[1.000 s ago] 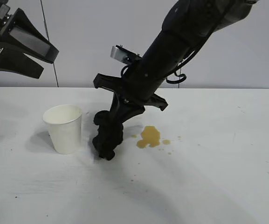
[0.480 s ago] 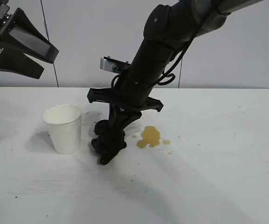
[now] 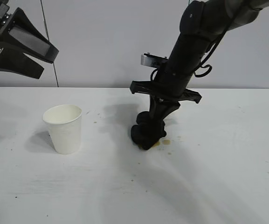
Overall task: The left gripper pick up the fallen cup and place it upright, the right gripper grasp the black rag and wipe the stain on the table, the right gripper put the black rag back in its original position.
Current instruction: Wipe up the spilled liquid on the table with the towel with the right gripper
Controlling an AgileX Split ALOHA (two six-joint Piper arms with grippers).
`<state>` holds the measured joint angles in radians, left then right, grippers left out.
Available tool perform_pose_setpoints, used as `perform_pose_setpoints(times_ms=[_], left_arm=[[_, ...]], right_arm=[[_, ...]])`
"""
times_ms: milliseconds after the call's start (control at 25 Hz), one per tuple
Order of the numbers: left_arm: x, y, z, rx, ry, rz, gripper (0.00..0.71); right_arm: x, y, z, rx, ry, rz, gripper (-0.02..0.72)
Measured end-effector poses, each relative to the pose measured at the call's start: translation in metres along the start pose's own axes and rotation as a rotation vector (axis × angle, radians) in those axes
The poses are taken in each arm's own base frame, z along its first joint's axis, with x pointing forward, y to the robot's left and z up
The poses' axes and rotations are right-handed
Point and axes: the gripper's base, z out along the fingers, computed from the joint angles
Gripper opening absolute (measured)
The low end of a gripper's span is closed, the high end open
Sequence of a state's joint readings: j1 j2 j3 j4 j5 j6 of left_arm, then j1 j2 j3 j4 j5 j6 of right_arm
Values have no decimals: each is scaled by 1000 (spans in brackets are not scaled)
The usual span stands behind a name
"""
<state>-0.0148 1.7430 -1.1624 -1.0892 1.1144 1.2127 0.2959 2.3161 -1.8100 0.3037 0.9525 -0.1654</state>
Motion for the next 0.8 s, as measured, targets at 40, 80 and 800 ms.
perform_pose_setpoints(times_ms=[40,80,800], left_arm=[[0,0,0,2,1,0,632],[0,0,0,5,2,0,632],[-2,-3,0,35,-27,-18,632]], right_arm=[[2,-1,-1,4,19,-4,44],[4,-1,-4,7,45,-16,44],[22,53,-39,-11,181,-203,44]])
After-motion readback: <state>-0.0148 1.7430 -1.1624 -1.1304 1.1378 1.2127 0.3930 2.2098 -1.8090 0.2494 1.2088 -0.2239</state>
